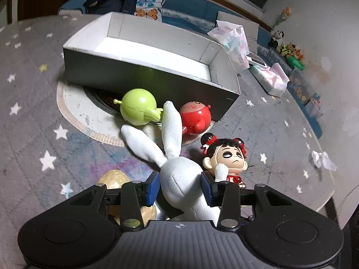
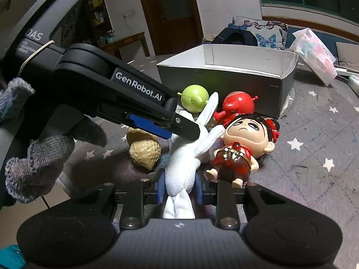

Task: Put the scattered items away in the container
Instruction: 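Reach the left tool to the white plush bunny and close on it, then lift the bunny with the left tool and release it into the box, then lower the left tool onto the red-dressed doll and grasp it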

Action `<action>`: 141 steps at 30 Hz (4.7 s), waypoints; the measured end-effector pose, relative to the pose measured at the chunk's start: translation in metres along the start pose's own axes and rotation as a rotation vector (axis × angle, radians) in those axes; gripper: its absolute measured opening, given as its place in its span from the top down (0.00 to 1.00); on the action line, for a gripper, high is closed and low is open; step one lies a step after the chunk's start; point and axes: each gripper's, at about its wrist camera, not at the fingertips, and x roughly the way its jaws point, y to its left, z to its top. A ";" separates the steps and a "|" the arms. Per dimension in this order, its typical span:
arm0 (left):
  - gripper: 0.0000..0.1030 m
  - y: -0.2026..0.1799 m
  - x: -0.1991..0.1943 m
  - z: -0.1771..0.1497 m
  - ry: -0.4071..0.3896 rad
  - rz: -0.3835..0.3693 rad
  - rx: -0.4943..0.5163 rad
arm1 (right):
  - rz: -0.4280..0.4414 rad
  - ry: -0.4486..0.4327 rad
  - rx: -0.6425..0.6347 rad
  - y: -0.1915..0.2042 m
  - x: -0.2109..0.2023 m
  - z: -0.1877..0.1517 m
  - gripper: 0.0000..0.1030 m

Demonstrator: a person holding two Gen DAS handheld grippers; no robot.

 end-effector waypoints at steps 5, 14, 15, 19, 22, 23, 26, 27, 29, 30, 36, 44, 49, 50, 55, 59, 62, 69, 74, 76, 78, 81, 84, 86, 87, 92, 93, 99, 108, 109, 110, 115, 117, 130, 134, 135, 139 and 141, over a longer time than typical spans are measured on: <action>0.64 0.001 -0.006 0.000 -0.019 -0.024 -0.002 | 0.001 -0.012 -0.032 0.005 -0.005 0.005 0.76; 0.66 -0.003 -0.047 0.023 -0.167 -0.086 -0.016 | -0.019 -0.091 -0.205 0.014 -0.025 0.038 0.76; 0.66 -0.004 -0.051 0.028 -0.189 -0.093 -0.015 | -0.025 -0.102 -0.228 0.014 -0.027 0.045 0.76; 0.66 -0.010 -0.061 0.060 -0.272 -0.120 -0.020 | -0.054 -0.147 -0.310 0.011 -0.029 0.078 0.76; 0.66 -0.013 -0.058 0.087 -0.325 -0.124 -0.014 | -0.080 -0.164 -0.378 0.004 -0.021 0.108 0.76; 0.66 -0.014 -0.055 0.097 -0.339 -0.121 -0.012 | -0.086 -0.162 -0.393 0.001 -0.017 0.116 0.76; 0.66 -0.013 -0.039 0.124 -0.371 -0.106 0.004 | -0.114 -0.144 -0.462 -0.009 0.003 0.146 0.76; 0.66 -0.012 -0.033 0.133 -0.378 -0.102 0.003 | -0.120 -0.138 -0.476 -0.012 0.010 0.152 0.76; 0.66 -0.008 -0.019 0.147 -0.377 -0.092 -0.006 | -0.121 -0.114 -0.500 -0.020 0.027 0.168 0.76; 0.66 -0.006 -0.012 0.154 -0.375 -0.088 -0.012 | -0.121 -0.104 -0.508 -0.023 0.034 0.173 0.76; 0.66 0.014 0.038 0.181 -0.317 -0.053 -0.066 | -0.107 0.001 -0.562 -0.041 0.091 0.190 0.76; 0.66 0.036 0.075 0.187 -0.261 -0.011 -0.135 | -0.093 0.123 -0.644 -0.055 0.138 0.191 0.75; 0.68 0.042 0.086 0.186 -0.248 0.027 -0.149 | -0.120 0.166 -0.636 -0.062 0.159 0.190 0.73; 0.68 0.042 0.086 0.186 -0.248 0.030 -0.149 | -0.127 0.172 -0.625 -0.063 0.163 0.190 0.70; 0.68 0.043 0.082 0.184 -0.257 0.032 -0.148 | -0.113 0.192 -0.540 -0.082 0.170 0.192 0.53; 0.68 0.043 0.079 0.182 -0.260 0.032 -0.145 | -0.116 0.187 -0.498 -0.093 0.169 0.197 0.51; 0.68 0.039 0.074 0.179 -0.270 0.033 -0.133 | -0.122 0.168 -0.473 -0.096 0.164 0.199 0.49; 0.68 0.024 0.043 0.159 -0.322 0.043 -0.062 | -0.139 0.070 -0.385 -0.094 0.122 0.196 0.36; 0.68 0.013 0.021 0.134 -0.351 0.039 -0.019 | -0.130 -0.022 -0.329 -0.082 0.077 0.180 0.26; 0.68 0.008 0.013 0.123 -0.349 0.035 -0.003 | -0.121 -0.057 -0.312 -0.077 0.061 0.171 0.19; 0.67 0.004 0.006 0.111 -0.347 0.027 0.013 | -0.115 -0.082 -0.301 -0.071 0.046 0.163 0.18; 0.67 -0.002 -0.002 0.092 -0.340 0.019 0.033 | -0.118 -0.114 -0.278 -0.064 0.026 0.145 0.11; 0.66 -0.008 -0.007 0.073 -0.318 -0.010 0.044 | -0.115 -0.128 -0.252 -0.059 0.012 0.127 0.10; 0.66 -0.012 -0.007 0.060 -0.290 -0.036 0.049 | -0.119 -0.115 -0.215 -0.053 0.001 0.110 0.10; 0.66 -0.013 -0.007 0.053 -0.274 -0.049 0.048 | -0.124 -0.105 -0.194 -0.052 -0.002 0.103 0.10; 0.66 -0.013 0.000 0.027 -0.184 -0.124 -0.010 | -0.109 -0.048 -0.077 -0.059 -0.010 0.076 0.10; 0.66 -0.012 0.001 0.023 -0.170 -0.138 -0.025 | -0.107 -0.041 -0.060 -0.059 -0.010 0.072 0.10; 0.66 -0.007 0.011 0.012 -0.110 -0.177 -0.079 | -0.093 -0.020 0.040 -0.065 -0.005 0.055 0.11; 0.66 -0.007 0.013 0.007 -0.098 -0.183 -0.075 | -0.073 -0.004 0.067 -0.053 0.002 0.043 0.12; 0.66 -0.007 0.013 0.006 -0.097 -0.183 -0.074 | -0.077 -0.002 0.061 -0.050 0.003 0.041 0.12; 0.66 -0.007 0.013 0.006 -0.095 -0.182 -0.073 | -0.083 0.001 0.053 -0.048 0.003 0.039 0.12; 0.66 -0.005 0.008 0.004 -0.102 -0.186 -0.073 | -0.084 0.013 0.044 -0.039 0.006 0.032 0.14; 0.66 -0.005 0.009 0.004 -0.101 -0.189 -0.077 | -0.086 0.011 0.058 -0.039 0.008 0.031 0.16; 0.66 -0.010 0.023 0.004 -0.057 -0.228 -0.093 | -0.094 -0.001 0.124 -0.043 0.014 0.031 0.22; 0.66 -0.010 0.025 0.003 -0.050 -0.230 -0.097 | -0.092 0.002 0.139 -0.044 0.016 0.030 0.28; 0.66 -0.011 0.025 0.003 -0.049 -0.233 -0.097 | -0.092 0.004 0.140 -0.044 0.016 0.030 0.29; 0.66 -0.012 0.026 0.003 -0.040 -0.242 -0.098 | -0.097 0.016 0.127 -0.043 0.018 0.030 0.32; 0.66 -0.014 0.026 0.002 -0.035 -0.243 -0.093 | -0.099 0.019 0.117 -0.042 0.018 0.029 0.37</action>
